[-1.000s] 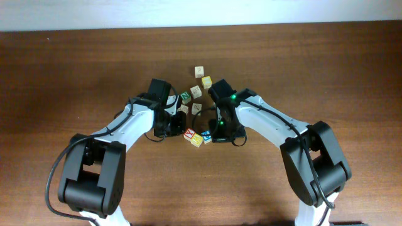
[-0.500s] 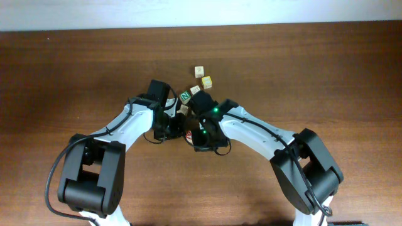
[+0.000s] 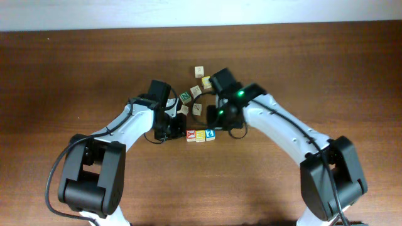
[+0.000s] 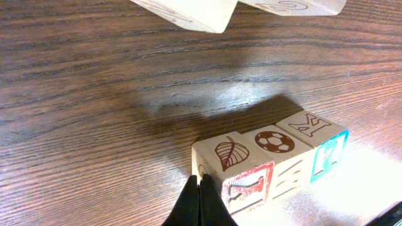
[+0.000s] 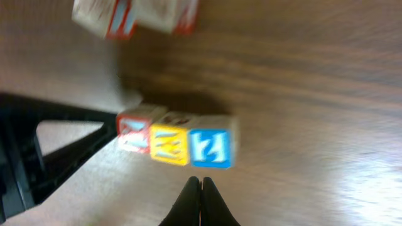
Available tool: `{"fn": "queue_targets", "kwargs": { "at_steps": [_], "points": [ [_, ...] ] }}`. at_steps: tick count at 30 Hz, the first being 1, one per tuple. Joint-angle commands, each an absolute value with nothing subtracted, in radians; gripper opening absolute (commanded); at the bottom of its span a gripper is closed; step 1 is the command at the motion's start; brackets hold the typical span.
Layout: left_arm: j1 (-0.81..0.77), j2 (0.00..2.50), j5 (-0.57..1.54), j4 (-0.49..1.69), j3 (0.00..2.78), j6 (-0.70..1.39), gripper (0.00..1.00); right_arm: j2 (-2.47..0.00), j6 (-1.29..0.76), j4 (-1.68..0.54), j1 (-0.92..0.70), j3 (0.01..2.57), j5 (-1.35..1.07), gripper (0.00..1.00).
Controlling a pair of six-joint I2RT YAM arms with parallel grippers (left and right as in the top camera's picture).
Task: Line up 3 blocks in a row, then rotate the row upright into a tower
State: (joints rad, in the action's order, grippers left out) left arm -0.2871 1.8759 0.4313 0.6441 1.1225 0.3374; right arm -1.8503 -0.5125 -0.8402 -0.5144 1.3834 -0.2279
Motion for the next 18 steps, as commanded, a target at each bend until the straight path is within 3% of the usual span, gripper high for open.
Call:
{"fn": "queue_targets", "kwargs": {
  "at_steps": [1,8,15,18],
  "points": [
    [-0.290,1.885,0.449,0.633,1.112,0.344,0.00,-1.873,-0.392,-0.838,-0.443,1.382,-0.231,0.04],
    [-0.340,1.885,0.419,0.621,1.112,0.374,0.00,-1.943,-0.459,-0.688,-0.442,1.250,-0.284,0.04],
    [-0.340,1.885,0.419,0.619,1.112,0.373,0.00,-1.945,-0.492,-0.693,-0.440,1.228,-0.287,0.04],
    [-0.340,1.885,0.419,0.619,1.112,0.373,0.00,-1.945,-0.484,-0.597,-0.318,1.142,-0.480,0.04]
  ]
}}
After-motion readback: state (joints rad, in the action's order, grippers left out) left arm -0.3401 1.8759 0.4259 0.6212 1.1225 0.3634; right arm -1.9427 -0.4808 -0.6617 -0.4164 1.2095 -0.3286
